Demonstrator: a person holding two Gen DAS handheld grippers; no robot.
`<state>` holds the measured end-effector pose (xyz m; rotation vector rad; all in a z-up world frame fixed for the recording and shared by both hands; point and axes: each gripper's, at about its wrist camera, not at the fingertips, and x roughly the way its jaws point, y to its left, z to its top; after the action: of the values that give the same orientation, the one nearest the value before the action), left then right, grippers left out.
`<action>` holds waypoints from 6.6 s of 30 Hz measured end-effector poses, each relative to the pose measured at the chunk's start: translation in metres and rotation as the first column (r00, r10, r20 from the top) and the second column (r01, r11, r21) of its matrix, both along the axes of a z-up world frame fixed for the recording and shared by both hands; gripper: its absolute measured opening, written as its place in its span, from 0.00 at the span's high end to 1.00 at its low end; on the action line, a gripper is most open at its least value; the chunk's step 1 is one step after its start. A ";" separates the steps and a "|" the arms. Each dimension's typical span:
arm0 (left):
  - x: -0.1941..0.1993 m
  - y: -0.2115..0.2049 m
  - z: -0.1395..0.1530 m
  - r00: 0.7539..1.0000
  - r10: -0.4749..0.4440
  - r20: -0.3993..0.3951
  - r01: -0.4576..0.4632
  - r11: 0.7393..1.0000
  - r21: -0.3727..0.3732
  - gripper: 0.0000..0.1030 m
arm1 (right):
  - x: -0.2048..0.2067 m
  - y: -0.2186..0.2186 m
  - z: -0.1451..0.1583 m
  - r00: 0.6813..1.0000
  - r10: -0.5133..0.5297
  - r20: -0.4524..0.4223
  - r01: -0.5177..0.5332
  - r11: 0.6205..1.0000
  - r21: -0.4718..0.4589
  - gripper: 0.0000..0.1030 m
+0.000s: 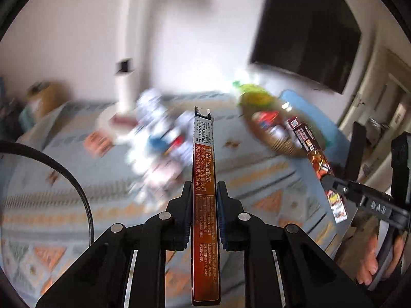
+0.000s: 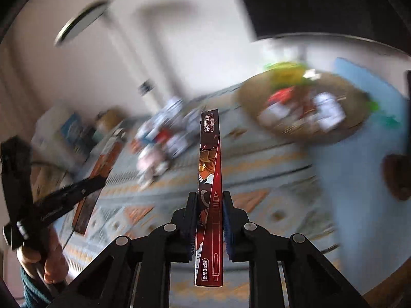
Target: Organize objects
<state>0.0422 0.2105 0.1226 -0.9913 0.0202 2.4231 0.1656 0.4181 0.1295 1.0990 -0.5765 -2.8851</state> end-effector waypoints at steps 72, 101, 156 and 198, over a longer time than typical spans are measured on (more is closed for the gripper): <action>-0.014 -0.173 -0.118 0.841 0.532 0.099 -0.521 0.845 -0.118 0.07 | -0.065 -0.094 -0.074 0.991 -0.110 0.081 0.097 0.983 0.156 0.32; -0.017 -0.155 -0.128 0.840 0.535 0.097 -0.500 0.830 -0.245 0.01 | -0.116 -0.122 -0.098 0.960 -0.027 0.278 -0.059 0.952 0.299 0.00; -0.095 -0.073 -0.050 0.975 0.165 0.148 -0.167 0.986 0.004 0.02 | -0.105 -0.130 -0.094 0.945 0.041 0.326 -0.139 0.948 0.286 0.00; -0.102 -0.078 -0.054 0.937 -0.164 0.307 0.085 0.964 0.254 0.58 | -0.079 -0.134 -0.021 0.977 0.211 0.000 -0.210 0.972 0.107 0.51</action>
<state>-0.0597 0.1329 0.0685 -1.2240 -0.3062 2.0610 0.0863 0.2845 0.1080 1.0815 -0.2875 -2.7626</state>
